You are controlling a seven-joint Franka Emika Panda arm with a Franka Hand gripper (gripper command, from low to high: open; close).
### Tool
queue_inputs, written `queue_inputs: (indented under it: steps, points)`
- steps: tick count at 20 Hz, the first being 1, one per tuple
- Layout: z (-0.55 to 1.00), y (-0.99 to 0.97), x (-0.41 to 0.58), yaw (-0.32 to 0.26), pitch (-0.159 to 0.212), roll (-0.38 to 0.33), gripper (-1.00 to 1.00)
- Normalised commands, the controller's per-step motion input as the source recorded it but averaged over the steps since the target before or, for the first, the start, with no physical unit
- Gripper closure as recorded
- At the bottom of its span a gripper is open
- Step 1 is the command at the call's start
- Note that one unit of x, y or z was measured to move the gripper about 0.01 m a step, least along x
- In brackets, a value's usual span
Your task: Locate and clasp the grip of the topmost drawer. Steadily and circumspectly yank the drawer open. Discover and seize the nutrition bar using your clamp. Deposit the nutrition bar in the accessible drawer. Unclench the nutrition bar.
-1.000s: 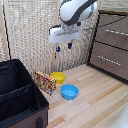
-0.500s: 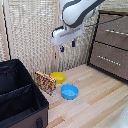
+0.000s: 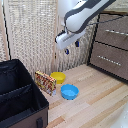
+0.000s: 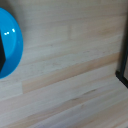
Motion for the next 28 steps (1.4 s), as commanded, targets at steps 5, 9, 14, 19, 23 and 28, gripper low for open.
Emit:
queue_inputs:
  steps: [5,9,14,19,23,28]
  points:
    - [0.22,0.00,0.171,0.086,0.030,-0.304,-1.00]
    - [0.40,0.00,0.261,0.090,0.000,-0.268,-1.00]
    - [0.48,0.00,0.279,0.095,0.001,-0.245,-1.00]
    - [0.29,0.00,0.297,0.035,0.021,-0.316,-1.00]
    - [0.19,0.00,0.345,-0.025,0.048,-0.366,-1.00]
    - [0.28,0.01,0.325,-0.093,0.060,-0.337,-1.00]
